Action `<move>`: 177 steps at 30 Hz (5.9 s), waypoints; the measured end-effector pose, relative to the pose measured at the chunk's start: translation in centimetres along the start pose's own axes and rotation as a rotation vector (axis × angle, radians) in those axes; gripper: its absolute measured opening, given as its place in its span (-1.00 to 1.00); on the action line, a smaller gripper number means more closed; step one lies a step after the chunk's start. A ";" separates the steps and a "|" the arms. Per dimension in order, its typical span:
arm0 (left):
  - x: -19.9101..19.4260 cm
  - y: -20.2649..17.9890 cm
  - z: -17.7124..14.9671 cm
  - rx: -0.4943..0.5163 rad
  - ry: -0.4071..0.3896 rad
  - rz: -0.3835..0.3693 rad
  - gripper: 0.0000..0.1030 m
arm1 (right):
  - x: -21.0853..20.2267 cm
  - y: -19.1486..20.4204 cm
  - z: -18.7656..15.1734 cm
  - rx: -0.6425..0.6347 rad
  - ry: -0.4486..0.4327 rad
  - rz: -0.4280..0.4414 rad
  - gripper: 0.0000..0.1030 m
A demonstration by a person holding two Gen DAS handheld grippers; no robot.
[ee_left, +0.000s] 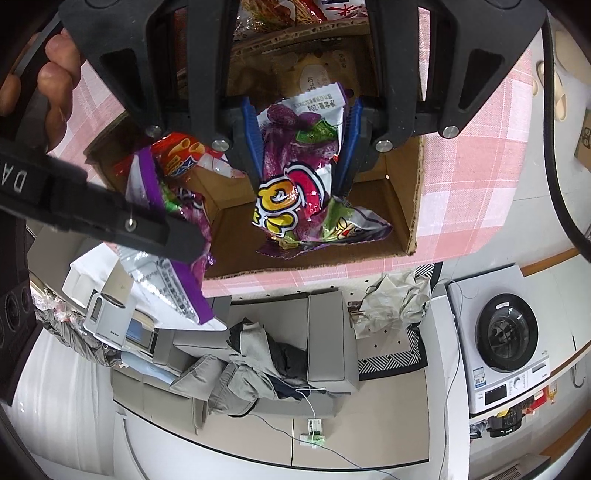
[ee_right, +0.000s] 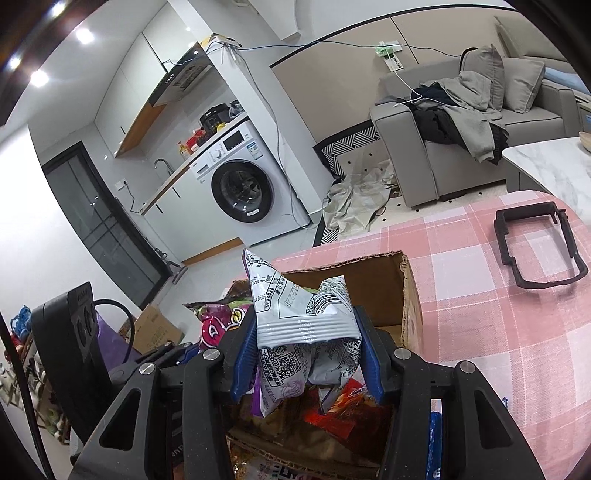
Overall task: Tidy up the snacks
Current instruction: 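Lower both bags into the box and open both grippers, then move the right gripper to the red Oreo pack while the left gripper approaches the noodle-snack bag, then grasp the red Oreo pack with the right gripper while the left gripper grasps the noodle-snack bag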
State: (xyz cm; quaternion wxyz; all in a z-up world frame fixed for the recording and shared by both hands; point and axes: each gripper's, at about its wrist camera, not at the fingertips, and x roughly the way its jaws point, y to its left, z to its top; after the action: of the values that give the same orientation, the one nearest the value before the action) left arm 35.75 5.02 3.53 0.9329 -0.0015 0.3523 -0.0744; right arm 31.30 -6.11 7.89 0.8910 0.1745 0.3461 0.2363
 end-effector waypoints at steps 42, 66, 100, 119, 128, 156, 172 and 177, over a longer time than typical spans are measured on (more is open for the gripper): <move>-12.6 -0.3 -8.3 -0.024 -0.104 0.076 0.99 | -10.1 -0.5 -4.4 -0.149 0.027 -0.124 0.99; -10.4 -3.2 -12.7 0.043 -0.013 0.048 0.99 | -7.0 -1.2 -10.4 -0.208 0.201 -0.236 0.99; -8.6 -3.9 -14.1 0.047 0.082 -0.083 0.55 | -2.9 -3.1 -12.6 -0.164 0.304 -0.221 0.63; -8.1 -3.5 -14.6 0.022 0.099 -0.103 0.55 | -3.5 -3.5 -13.0 -0.165 0.306 -0.222 0.13; -7.7 -3.4 -14.7 0.003 0.109 -0.122 0.55 | -4.5 -3.5 -13.3 -0.161 0.278 -0.192 -0.09; -5.9 -5.8 -15.4 0.069 0.094 -0.021 0.15 | -9.0 -4.4 -14.3 -0.121 0.212 -0.127 -0.09; -6.7 -6.2 -15.5 0.076 0.066 -0.086 -0.04 | -9.3 -4.4 -14.3 -0.118 0.201 -0.126 -0.09; -6.9 -6.0 -15.6 0.076 0.058 -0.088 -0.04 | -9.4 -4.5 -14.3 -0.114 0.194 -0.123 -0.09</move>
State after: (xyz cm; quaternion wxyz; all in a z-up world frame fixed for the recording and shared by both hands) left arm 19.53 0.80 -3.32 0.9176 0.0206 0.3756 -0.1285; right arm 16.56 -12.85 0.78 0.8746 0.0783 0.4268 0.2161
